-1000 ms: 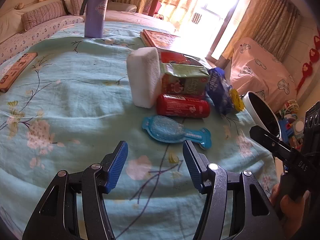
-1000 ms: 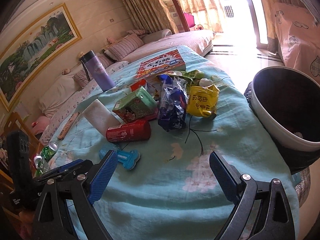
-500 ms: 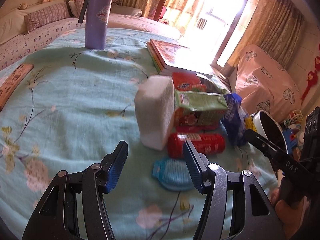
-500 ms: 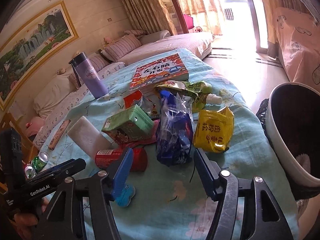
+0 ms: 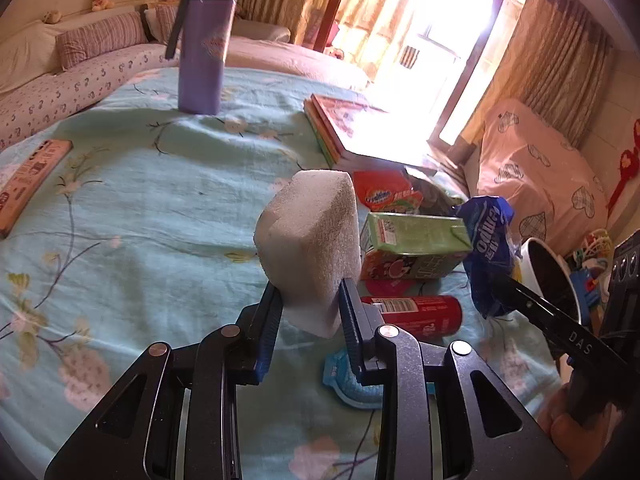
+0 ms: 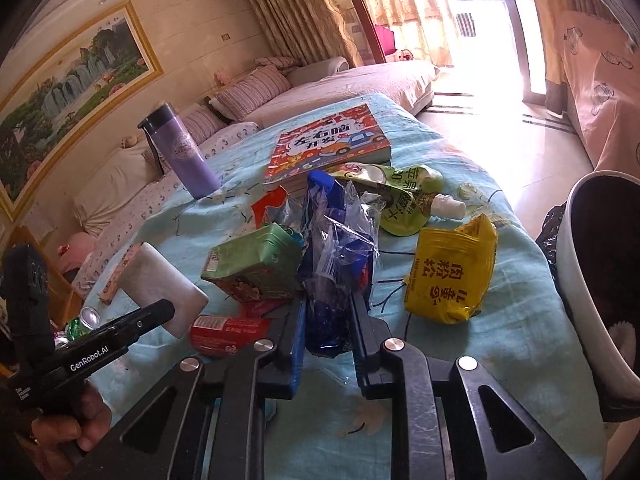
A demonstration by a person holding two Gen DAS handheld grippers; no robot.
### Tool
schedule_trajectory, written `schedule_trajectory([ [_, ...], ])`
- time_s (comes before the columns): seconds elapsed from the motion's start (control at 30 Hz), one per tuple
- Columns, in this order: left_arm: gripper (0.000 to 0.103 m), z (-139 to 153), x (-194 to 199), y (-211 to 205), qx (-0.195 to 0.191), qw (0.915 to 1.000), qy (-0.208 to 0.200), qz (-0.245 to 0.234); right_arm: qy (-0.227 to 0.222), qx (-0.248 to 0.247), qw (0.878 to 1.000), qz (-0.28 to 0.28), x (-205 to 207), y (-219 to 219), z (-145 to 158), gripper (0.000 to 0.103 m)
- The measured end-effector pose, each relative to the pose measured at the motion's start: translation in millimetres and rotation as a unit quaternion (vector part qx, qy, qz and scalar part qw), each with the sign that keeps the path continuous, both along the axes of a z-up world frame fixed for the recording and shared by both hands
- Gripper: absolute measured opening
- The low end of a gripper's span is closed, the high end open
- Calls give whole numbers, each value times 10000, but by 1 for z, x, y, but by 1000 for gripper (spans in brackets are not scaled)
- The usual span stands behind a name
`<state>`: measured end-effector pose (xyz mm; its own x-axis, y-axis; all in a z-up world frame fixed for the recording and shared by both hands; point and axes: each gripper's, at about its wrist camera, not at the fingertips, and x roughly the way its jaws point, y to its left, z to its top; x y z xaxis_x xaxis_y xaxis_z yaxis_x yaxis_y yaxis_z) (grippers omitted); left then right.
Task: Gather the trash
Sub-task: 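Grasp the white foam block with the left tool while the right tool grasps the blue wrapper, then carry both items over the bin and open both tools to drop them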
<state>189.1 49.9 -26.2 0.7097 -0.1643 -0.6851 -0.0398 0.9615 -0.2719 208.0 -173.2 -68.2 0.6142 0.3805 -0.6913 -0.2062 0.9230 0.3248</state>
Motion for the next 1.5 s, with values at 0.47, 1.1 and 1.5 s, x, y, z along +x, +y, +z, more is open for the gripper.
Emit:
schedule_trajectory([
  [0.47,28,24,-39,-62,-24,9965,-143,-827,-283,358,9989,-97,-46,-30,34,20],
  [1.1,28,31,-33,-182,112,9803,-52,-1973,-400,360,9919,-1150,-86,-137,39,20],
  [1.5,28,42,-10,-255,273,9680,-46,-2494,-458,382,9843,-1663,-88,-198,40,20],
])
